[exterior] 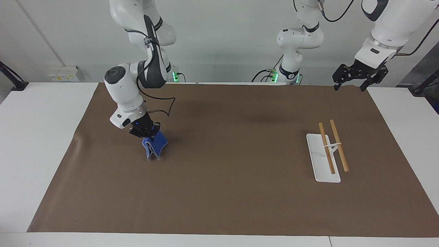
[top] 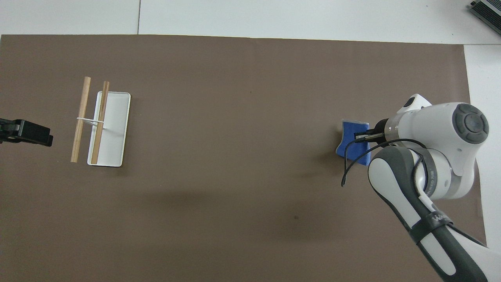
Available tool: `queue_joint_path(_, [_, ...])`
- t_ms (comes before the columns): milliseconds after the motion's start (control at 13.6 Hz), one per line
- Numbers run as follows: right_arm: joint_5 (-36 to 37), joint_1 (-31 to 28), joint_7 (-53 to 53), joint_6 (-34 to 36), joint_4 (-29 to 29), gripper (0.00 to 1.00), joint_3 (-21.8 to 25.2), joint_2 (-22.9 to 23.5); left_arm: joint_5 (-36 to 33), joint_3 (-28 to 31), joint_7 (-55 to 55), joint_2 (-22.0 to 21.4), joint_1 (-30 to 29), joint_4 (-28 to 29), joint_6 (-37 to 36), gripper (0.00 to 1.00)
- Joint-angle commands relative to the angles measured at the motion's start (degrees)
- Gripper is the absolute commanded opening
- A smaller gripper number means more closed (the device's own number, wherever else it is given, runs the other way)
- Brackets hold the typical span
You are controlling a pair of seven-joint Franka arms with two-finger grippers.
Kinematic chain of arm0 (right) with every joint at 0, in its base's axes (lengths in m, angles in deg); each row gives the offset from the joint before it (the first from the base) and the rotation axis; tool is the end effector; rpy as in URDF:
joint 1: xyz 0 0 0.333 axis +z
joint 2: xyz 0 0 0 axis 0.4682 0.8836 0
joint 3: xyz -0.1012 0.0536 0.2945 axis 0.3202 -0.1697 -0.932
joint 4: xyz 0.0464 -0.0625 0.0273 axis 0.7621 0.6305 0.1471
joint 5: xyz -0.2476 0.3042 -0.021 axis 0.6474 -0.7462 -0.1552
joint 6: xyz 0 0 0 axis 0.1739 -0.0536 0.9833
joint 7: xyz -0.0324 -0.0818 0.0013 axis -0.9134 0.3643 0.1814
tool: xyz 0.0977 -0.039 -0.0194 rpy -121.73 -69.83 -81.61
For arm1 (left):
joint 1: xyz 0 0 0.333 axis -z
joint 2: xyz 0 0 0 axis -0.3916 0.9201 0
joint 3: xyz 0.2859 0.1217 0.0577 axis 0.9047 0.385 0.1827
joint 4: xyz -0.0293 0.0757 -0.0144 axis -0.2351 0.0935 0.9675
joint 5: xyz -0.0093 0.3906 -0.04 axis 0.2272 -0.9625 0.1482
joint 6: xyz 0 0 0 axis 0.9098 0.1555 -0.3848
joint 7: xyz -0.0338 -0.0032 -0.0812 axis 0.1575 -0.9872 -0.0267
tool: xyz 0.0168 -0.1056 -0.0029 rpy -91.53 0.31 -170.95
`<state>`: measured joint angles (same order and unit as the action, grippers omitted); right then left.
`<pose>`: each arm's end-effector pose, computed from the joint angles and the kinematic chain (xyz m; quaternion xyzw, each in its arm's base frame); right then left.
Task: Right arm passes towel to left arm to hang
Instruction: 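Lift the blue towel with the right gripper and raise it up, then carry the towel toward center while the left gripper reaches toward it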
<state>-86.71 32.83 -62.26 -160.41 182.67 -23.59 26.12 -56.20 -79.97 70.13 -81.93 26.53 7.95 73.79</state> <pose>0.5669 0.0484 0.3864 -0.9934 -0.0623 -0.0667 0.0692 0.5306 -0.0322 0.6398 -0.9979 0.0585 0.0250 0.0095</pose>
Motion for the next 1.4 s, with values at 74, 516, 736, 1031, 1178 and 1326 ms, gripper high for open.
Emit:
queue_joint_path(74, [-9.22,-0.43,3.54,2.84,-4.16,0.00,-2.02,-2.41,-1.22,-0.22,-0.53,-0.97,-0.22,0.77,-0.31,1.00])
queue_joint_path(516, [-33.38,-0.34,7.94,7.77,-9.80,0.00,-2.11,-3.81,-1.22,-0.30,-0.36,-1.06,-0.22,0.85,-1.09,1.00])
queue_joint_path(736, [-45.51,-0.25,7.94,9.35,-9.90,0.00,-3.77,-4.52,-1.22,-0.39,-0.71,-1.76,0.57,1.65,-2.86,1.00])
queue_joint_path(1031, [-54.74,-0.34,7.85,9.96,-9.55,0.00,-4.48,-4.87,1.57,-1.27,-4.55,-1.85,1.53,2.69,2.66,1.00])
queue_joint_path(1178, [-62.30,-0.34,7.76,11.02,-9.28,0.00,-4.48,-5.05,8.50,-1.44,-12.26,-2.20,1.88,4.10,6.44,1.00])
queue_joint_path(1326, [-69.32,-0.25,7.94,11.02,-8.58,0.00,-4.48,-5.14,11.77,-1.97,-20.01,-2.90,4.25,5.94,9.43,1.00])
